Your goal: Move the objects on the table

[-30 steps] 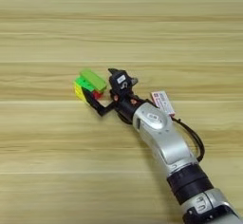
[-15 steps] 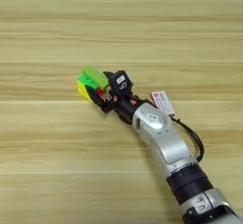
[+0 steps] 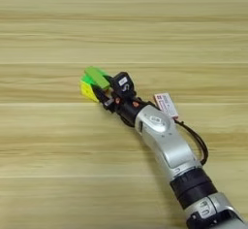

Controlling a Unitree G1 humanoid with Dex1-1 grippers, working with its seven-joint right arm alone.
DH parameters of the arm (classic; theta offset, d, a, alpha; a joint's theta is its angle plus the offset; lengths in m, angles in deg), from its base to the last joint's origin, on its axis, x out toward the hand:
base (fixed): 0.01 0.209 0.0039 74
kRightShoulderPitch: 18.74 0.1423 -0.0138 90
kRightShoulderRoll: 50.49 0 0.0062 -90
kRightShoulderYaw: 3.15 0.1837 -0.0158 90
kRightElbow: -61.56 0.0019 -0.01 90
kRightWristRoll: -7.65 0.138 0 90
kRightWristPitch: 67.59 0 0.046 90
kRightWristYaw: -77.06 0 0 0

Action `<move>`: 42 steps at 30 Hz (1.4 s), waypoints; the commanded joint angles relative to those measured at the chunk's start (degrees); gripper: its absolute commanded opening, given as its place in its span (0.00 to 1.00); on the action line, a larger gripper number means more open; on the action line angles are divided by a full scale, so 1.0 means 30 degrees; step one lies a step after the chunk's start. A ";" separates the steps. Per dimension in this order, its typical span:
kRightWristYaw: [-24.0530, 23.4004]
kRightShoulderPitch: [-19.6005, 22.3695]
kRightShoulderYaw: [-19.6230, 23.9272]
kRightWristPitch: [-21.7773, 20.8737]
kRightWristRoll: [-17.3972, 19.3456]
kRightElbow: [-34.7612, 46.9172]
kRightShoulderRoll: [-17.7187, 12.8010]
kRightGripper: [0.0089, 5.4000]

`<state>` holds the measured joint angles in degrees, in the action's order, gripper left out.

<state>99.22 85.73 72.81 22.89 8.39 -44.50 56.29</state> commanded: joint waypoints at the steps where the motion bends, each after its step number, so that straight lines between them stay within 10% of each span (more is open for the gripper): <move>1: -0.0093 0.1162 0.0159 -0.0455 0.0034 0.0646 0.0184 0.26; 27: -0.0537 0.0731 0.1242 -0.0017 0.0308 0.3681 -0.0434 0.26; 42: -0.1759 -0.1848 0.6040 -0.0034 0.1297 0.4582 -0.3162 0.26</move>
<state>94.92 79.01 89.06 24.49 11.31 -33.12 48.24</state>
